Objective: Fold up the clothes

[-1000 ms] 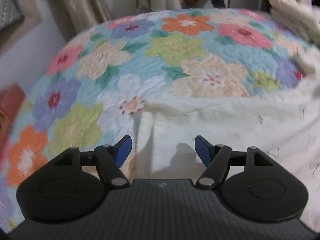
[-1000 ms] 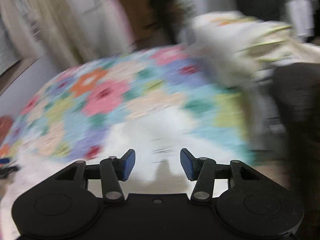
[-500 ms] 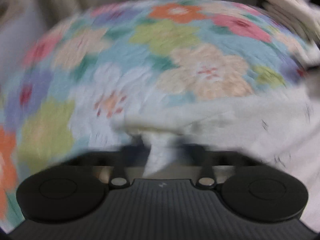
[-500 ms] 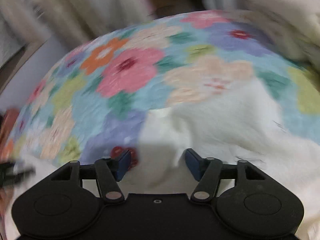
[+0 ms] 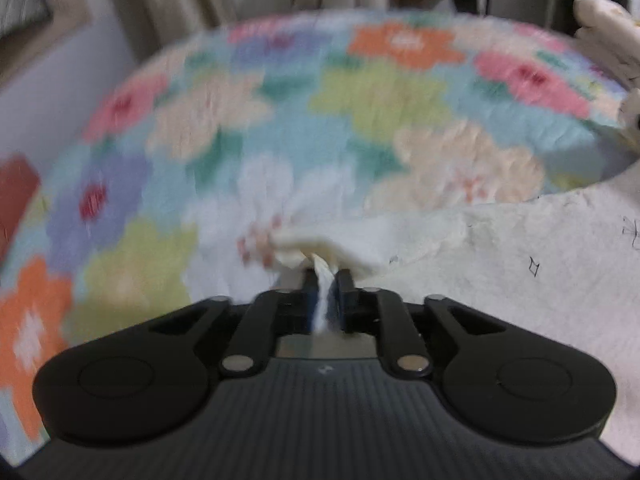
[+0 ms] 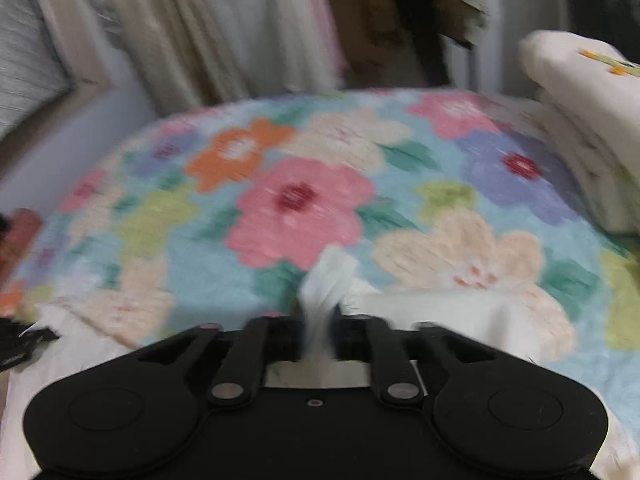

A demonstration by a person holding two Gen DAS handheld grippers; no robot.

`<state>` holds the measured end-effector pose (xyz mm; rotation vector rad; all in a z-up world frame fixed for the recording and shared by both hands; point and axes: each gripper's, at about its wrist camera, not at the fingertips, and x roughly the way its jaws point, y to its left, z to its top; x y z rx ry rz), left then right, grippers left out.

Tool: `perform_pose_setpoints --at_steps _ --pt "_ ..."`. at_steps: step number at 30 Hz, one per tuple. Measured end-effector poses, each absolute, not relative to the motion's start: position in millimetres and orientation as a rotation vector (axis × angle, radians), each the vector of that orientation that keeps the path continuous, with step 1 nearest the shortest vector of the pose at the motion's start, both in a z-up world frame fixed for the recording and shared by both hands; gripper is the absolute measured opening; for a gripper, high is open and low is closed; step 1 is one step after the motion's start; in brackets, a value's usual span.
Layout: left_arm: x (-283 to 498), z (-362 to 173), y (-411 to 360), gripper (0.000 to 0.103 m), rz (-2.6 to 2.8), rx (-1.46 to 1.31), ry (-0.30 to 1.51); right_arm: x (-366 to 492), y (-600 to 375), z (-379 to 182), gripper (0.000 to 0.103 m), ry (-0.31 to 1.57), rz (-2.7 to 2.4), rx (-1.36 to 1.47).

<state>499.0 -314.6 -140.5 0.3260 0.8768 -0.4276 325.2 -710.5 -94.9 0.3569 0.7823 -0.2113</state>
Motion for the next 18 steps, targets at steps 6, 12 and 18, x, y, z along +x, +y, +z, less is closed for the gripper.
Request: perform_pose_setpoints --at_steps 6,12,18 --pt "433 -108 -275 0.066 -0.47 0.247 0.824 253 -690 -62 0.059 0.656 -0.191 0.476" --pt "333 -86 -220 0.066 -0.449 0.228 0.881 172 -648 -39 0.06 0.661 -0.151 0.523" --pt "231 -78 -142 0.071 -0.389 0.08 0.93 111 -542 -41 0.066 0.798 -0.148 0.052"
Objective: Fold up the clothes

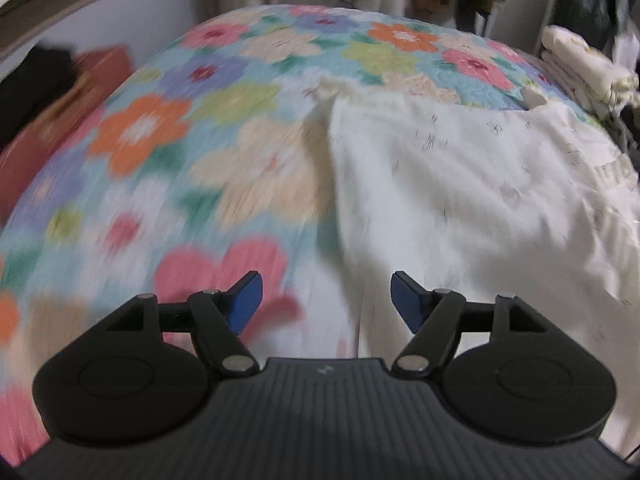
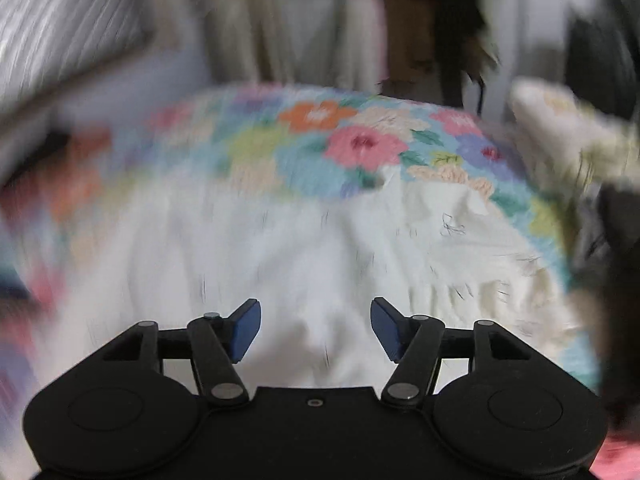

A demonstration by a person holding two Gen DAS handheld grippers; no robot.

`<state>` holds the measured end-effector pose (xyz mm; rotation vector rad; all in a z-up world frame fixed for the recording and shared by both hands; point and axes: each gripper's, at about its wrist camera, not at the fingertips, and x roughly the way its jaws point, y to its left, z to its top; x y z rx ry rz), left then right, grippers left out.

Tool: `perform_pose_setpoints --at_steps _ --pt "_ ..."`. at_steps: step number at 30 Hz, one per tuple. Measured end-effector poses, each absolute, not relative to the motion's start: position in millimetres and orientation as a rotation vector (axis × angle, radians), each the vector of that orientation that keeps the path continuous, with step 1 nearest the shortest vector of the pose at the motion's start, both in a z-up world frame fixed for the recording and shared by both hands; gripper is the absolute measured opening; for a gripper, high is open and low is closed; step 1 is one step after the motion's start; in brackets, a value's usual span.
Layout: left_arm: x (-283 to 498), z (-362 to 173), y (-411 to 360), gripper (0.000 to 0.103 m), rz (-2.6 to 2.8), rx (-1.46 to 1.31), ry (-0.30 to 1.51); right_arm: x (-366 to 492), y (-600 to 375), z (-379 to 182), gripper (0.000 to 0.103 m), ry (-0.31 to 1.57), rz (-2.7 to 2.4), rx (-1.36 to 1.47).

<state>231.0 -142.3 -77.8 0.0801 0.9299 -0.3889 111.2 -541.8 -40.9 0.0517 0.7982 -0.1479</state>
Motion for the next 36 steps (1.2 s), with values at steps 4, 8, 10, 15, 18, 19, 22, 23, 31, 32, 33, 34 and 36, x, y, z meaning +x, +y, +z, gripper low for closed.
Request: perform_pose_setpoints --at_steps 4,8,10,15,18,19,22,23,31,32,33,34,36 --pt "178 -98 -98 0.071 -0.419 -0.095 1.044 57 -472 -49 0.066 0.8 -0.03 -0.087" --pt "141 -116 -84 0.072 -0.412 -0.111 1.151 22 -431 -60 0.066 0.81 -0.002 -0.038" --pt "121 -124 -83 0.074 -0.414 -0.117 1.168 2 -416 -67 0.066 0.802 0.011 0.013" --pt "93 -159 -92 0.098 -0.457 -0.197 1.227 -41 -393 -90 0.066 0.814 0.005 0.058" --pt "84 -162 -112 0.103 -0.459 -0.072 1.195 -52 -406 -102 0.066 0.852 -0.071 0.024" --pt "80 -161 -119 0.1 -0.448 -0.012 1.183 -56 -412 -103 0.066 0.851 -0.097 0.039" --pt "65 -156 -140 0.056 -0.41 0.21 1.103 -68 -430 -106 0.066 0.85 -0.154 0.086" --pt "62 -152 -143 0.03 -0.409 0.245 1.08 -72 -435 -108 0.066 0.851 -0.163 0.102" --pt "53 -104 -132 0.002 -0.38 0.166 0.966 -102 -452 -103 0.066 0.864 -0.258 0.077" --pt "52 -98 -134 0.002 -0.373 0.164 0.947 -109 -456 -100 0.066 0.856 -0.268 0.079" --pt "51 -96 -132 0.002 -0.364 0.159 0.938 -119 -464 -98 0.066 0.849 -0.287 0.093" --pt "49 -94 -131 0.002 -0.355 0.153 0.931 -128 -471 -95 0.066 0.842 -0.307 0.108" --pt "50 -100 -126 0.002 -0.326 0.144 0.945 -148 -484 -94 0.066 0.837 -0.356 0.138"
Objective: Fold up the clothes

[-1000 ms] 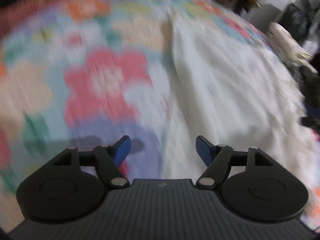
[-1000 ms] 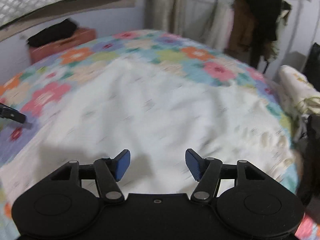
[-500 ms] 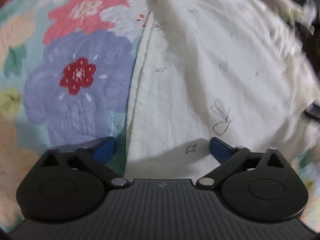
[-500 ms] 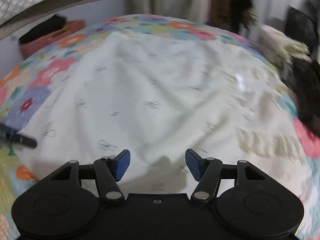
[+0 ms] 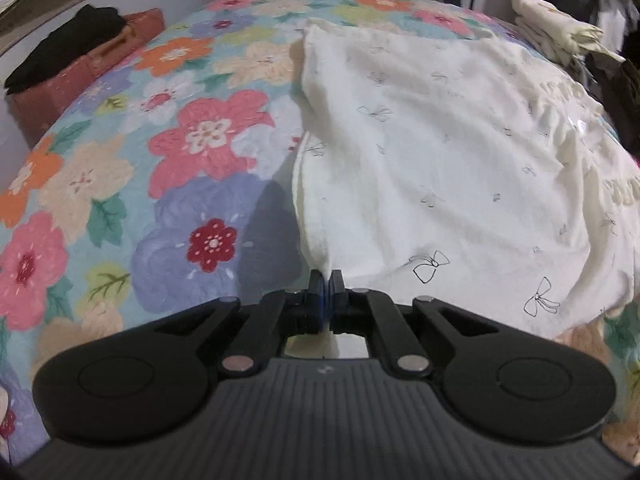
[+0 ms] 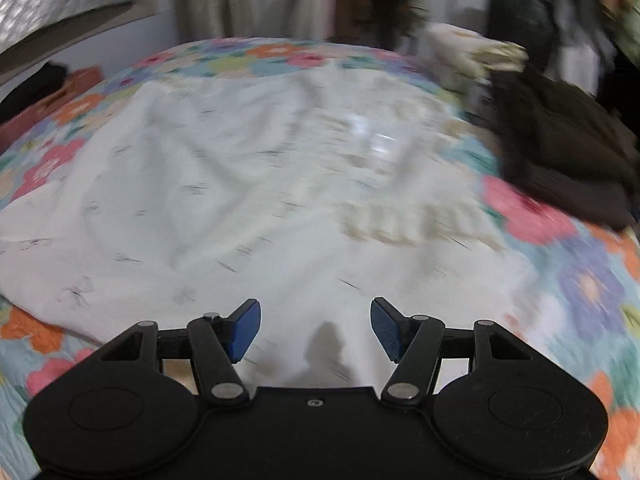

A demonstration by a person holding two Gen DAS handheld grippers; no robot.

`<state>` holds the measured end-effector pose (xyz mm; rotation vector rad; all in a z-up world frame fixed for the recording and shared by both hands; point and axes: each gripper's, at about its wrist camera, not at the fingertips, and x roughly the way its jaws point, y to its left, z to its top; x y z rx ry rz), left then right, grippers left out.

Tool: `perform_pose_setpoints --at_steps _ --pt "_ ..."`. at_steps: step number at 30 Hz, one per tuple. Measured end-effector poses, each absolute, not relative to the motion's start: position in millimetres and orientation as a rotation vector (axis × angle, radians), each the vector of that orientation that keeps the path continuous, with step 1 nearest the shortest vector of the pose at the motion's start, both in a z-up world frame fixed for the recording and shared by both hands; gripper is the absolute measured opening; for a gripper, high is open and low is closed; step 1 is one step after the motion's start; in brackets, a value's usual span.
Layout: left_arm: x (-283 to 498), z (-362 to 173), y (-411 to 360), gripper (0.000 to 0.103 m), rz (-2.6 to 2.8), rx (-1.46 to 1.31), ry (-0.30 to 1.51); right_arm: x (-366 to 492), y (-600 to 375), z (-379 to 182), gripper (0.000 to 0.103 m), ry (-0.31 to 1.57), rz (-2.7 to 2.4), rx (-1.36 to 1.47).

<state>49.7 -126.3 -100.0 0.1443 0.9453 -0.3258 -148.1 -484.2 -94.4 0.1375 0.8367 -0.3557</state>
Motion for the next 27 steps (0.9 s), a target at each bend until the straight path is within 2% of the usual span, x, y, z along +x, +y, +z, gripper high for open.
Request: perform_pose_setpoints --at_steps 6,10,13,14,15,16,17,22,25,27 --pt "65 -156 -126 0.003 -0.281 0.096 1.113 -213 -531 -117 0.067 0.849 -0.574 0.305" --pt "63 -146 -130 0.003 -0.27 0.095 1.084 -242 -552 -140 0.067 0.854 -0.686 0.452" --pt "62 -145 -124 0.002 -0.251 0.046 1.089 -251 -561 -158 0.067 0.763 -0.597 0.672" --pt "61 -146 -122 0.002 -0.244 0.027 1.091 -253 -564 -163 0.064 0.73 -0.565 0.74" --pt "61 -145 -120 0.002 -0.24 0.016 1.088 -250 -562 -165 0.051 0.714 -0.534 0.738" --pt "60 -144 -118 0.002 -0.238 0.008 1.082 -246 -560 -166 0.035 0.699 -0.503 0.731" --pt "60 -141 -117 0.002 -0.234 0.006 1.072 -241 -556 -164 0.005 0.697 -0.475 0.699" --pt "56 -119 -107 0.0 -0.179 0.019 1.002 -251 -530 -103 0.003 0.555 -0.524 0.459" --pt "56 -110 -108 0.0 -0.17 0.084 0.958 -259 -507 -64 0.003 0.56 -0.614 0.228" --pt "55 -112 -117 0.0 -0.244 0.082 0.982 -259 -497 -60 0.003 0.572 -0.6 0.198"
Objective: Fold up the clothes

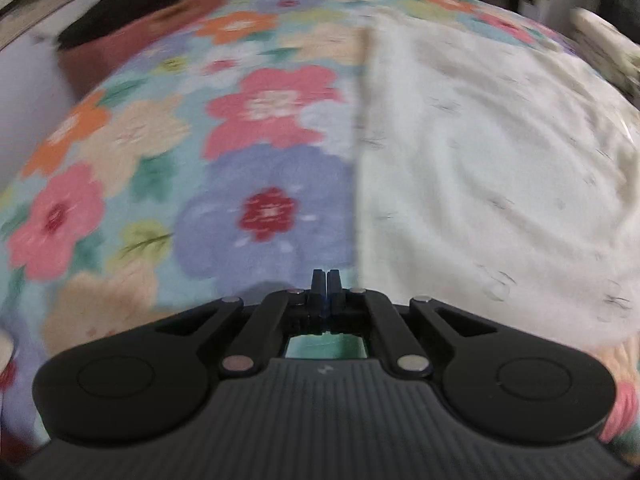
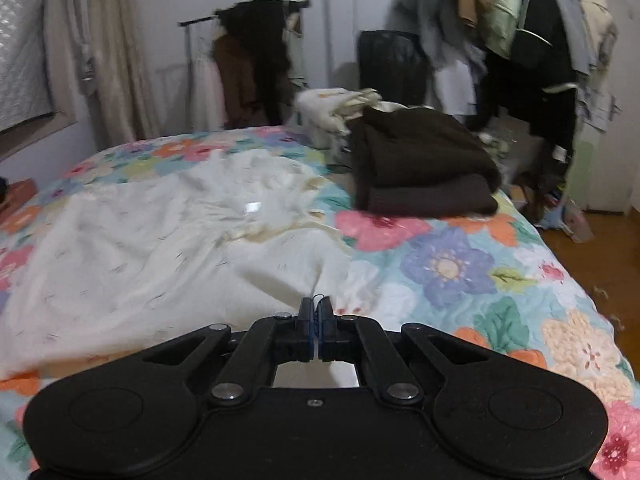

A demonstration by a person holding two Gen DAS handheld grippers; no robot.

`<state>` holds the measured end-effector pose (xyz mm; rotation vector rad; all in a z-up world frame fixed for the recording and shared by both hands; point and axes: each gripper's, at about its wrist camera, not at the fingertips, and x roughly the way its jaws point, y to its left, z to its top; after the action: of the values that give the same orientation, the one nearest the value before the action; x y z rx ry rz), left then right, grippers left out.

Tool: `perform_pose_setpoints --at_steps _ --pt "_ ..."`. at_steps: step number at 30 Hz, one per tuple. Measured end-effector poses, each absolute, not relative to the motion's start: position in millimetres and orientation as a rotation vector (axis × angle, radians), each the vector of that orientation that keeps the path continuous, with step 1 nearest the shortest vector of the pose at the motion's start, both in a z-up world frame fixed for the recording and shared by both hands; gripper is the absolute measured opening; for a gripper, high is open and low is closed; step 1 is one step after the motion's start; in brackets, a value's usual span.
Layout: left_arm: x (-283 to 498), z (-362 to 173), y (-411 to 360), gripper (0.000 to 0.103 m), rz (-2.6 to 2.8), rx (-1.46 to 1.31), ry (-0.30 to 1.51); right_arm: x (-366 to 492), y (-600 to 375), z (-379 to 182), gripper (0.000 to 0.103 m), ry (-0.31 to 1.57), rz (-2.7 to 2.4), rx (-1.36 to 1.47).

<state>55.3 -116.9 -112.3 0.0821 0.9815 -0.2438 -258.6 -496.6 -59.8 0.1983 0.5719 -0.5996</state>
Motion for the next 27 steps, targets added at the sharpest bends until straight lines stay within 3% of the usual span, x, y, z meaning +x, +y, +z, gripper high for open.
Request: perform_pose_setpoints --at_steps 4,9,11,13,15,18,22,24,27 --pt "47 -125 -137 0.002 -0.338 0.107 1.066 -237 -491 -102 0.003 0.712 -0.666 0.105" --pt "42 -128 -138 0.006 -0.331 0.177 1.089 -239 -515 -139 0.003 0.775 -0.697 0.267" --pt "41 -127 -140 0.019 -0.355 0.189 1.103 -242 -519 -134 0.003 0.767 -0.704 0.262" --pt "39 -129 -143 0.053 -0.389 0.181 1.125 -241 -526 -134 0.004 0.76 -0.709 0.28" --pt "35 -131 -143 0.06 -0.401 0.175 1.146 -243 -534 -141 0.011 0.733 -0.688 0.39" --pt "33 -133 -143 0.061 -0.392 0.185 1.154 -249 -546 -155 0.021 0.715 -0.663 0.602" --pt "30 -139 -147 0.077 -0.414 0.233 1.092 -251 -542 -163 0.032 0.699 -0.678 0.721" --pt "25 -153 -157 0.086 -0.448 0.309 1.082 -254 -541 -165 0.047 0.677 -0.668 0.763" --pt "20 -162 -163 0.089 -0.433 0.354 1.059 -267 -542 -167 0.054 0.627 -0.65 0.864"
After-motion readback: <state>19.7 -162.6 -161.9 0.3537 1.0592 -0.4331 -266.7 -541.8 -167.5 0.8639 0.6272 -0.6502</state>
